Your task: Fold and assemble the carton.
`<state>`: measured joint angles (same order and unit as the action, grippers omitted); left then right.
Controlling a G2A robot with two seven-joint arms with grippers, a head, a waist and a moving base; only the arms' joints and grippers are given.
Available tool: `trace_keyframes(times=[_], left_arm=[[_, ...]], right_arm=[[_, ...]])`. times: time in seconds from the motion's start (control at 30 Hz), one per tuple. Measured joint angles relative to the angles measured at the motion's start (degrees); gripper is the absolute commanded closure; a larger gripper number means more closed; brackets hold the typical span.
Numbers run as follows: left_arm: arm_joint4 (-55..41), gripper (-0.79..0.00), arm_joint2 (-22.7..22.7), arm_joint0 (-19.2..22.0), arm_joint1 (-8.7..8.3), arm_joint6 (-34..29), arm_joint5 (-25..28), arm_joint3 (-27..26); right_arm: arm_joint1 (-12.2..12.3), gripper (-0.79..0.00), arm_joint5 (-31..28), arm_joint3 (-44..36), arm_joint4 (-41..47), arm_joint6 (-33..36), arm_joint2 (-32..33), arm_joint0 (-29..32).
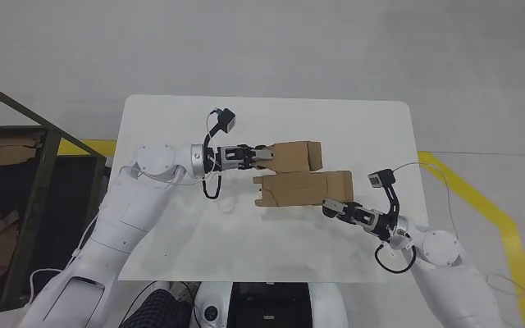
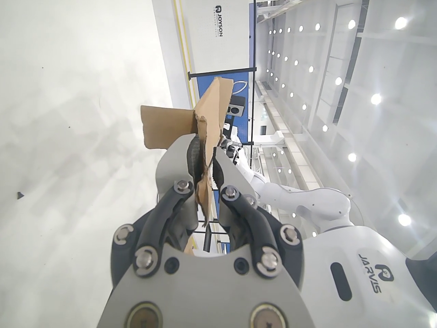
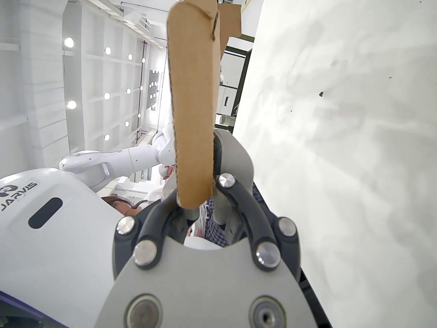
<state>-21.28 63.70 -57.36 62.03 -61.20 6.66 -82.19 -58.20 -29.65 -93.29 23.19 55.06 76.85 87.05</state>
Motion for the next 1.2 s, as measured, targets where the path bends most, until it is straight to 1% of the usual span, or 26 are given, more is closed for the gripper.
trace_keyframes(times=[0.1, 0.2, 0.3, 0.33, 0.37, 0.4, 0.43, 0.57, 0.7, 0.93, 1.07, 1.2], left_arm=[[0.1, -0.065, -0.7, 0.3, 0.18, 0.2, 0.2, 0.4], [-0.1, 0.0, -1.1, 0.6, 0.3, 0.3, 0.4, 0.7], [-0.2, 0.0, -1.2, 0.8, 0.38, 0.4, 0.7, 0.9], [-0.2, 0.0, -1.2, 0.9, 0.4, 0.4, 0.7, 1.0], [-0.2, 0.0, -1.3, 0.9, 0.41, 0.4, 0.8, 1.0], [-0.2, 0.0, -1.3, 1.0, 0.43, 0.4, 0.8, 1.0], [-0.3, 0.0, -1.3, 1.0, 0.44, 0.4, 1.0, 1.1], [-0.6, 0.0, -1.0, 1.0, 0.44, 0.5, 1.4, 1.3], [-0.7, 0.0, -0.5, 0.9, 0.33, 0.2, 1.7, 1.6], [-1.5, 0.0, -0.8, 0.3, 0.32, -1.7, 2.6, 1.9], [-2.7, 0.0, -1.6, 0.3, 0.56, -2.7, 3.7, 2.7], [-4.9, 0.0, -2.2, 0.4, 0.85, -3.6, 4.7, 3.3]], right_arm=[[0.1, 0.0, -0.1, -0.1, -0.1, 0.0, 0.2, 0.3], [0.1, 0.0, -0.1, -0.2, -0.1, 0.1, 0.5, 0.6], [0.2, 0.0, 0.0, -0.2, -0.1, 0.2, 0.6, 0.7], [0.2, -0.012, 0.0, -0.3, -0.1, 0.2, 0.6, 0.8], [0.2, -0.323, 0.0, -0.3, -0.1, 0.1, 0.6, 0.8], [0.2, -0.693, 0.0, -0.2, -0.1, 0.0, 0.7, 0.8], [0.2, -0.785, 0.0, -0.1, -0.1, -0.3, 0.8, 0.8], [0.4, -0.785, -0.2, 0.8, -0.7, -1.9, 2.3, 1.0], [0.8, -0.785, -0.5, 1.5, -1.4, -2.7, 5.2, 1.4], [1.5, -0.785, -1.5, -0.3, -1.3, -2.9, 10.2, 2.5], [1.4, -0.785, -2.4, -1.4, 0.5, -2.3, 9.9, 2.1], [1.1, -0.785, -3.3, -1.7, 1.4, -1.1, 7.6, 0.6]])
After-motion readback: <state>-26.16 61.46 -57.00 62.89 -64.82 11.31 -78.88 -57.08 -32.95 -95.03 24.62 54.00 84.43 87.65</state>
